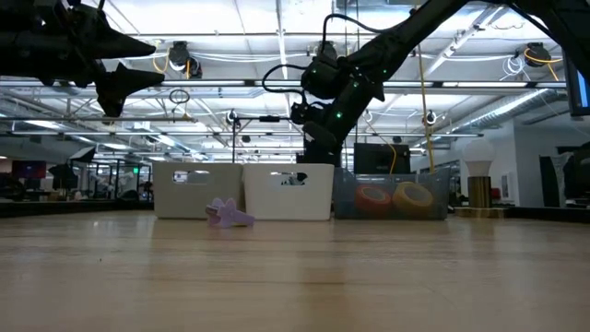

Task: Pick and place Stapler, Stapler remover, tape
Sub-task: Put the blue staple remover into the white bin, then put the violet staple remover into the white bin

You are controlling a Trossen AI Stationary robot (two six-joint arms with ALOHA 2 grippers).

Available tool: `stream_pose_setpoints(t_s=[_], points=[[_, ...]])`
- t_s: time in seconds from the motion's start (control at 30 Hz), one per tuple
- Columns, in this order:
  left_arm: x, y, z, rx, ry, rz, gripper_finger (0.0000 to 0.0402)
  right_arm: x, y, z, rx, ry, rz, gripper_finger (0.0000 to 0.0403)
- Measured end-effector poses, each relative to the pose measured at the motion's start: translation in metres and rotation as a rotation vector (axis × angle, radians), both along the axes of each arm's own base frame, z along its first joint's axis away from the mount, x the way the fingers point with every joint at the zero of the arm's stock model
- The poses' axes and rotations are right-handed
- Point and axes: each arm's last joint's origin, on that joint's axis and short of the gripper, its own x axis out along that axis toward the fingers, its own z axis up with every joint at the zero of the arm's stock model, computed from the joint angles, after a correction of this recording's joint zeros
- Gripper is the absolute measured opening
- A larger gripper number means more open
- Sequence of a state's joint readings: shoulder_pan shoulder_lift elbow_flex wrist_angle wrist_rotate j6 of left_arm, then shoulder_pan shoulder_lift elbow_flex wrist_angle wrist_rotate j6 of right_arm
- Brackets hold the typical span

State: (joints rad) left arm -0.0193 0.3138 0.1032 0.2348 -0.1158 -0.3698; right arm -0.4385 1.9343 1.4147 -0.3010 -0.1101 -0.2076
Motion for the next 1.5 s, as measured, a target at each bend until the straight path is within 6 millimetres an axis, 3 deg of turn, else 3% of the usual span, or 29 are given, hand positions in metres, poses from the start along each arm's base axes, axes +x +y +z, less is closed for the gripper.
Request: stream_pose_setpoints(t_s=[0.8,0.97,1.13,1.3,1.5], points=[[0.0,0.0,0.0,-0.002,-0.001,0.0,0.0225,0.003,-0.001,0.003,-0.04,-0.033,0.021,0.005],[0.0,0.0,0.0,-0.002,-0.002,0.0,0.0225,0.004,0.004,0.034,-0.084,-0.166,0.017,0.0053],[0.0,0.0,0.0,-0.002,-0.002,-0.001,0.0225,-0.009,0.016,0.072,-0.088,-0.251,0.004,0.0041],[0.0,0.0,0.0,-0.006,-0.004,-0.001,0.0225,-0.029,0.029,0.115,-0.082,-0.352,-0.027,0.0025],[0.0,0.0,0.001,-0.006,-0.007,-0.001,0.0225,-0.067,0.047,0.148,-0.115,-0.441,-0.02,0.0011]])
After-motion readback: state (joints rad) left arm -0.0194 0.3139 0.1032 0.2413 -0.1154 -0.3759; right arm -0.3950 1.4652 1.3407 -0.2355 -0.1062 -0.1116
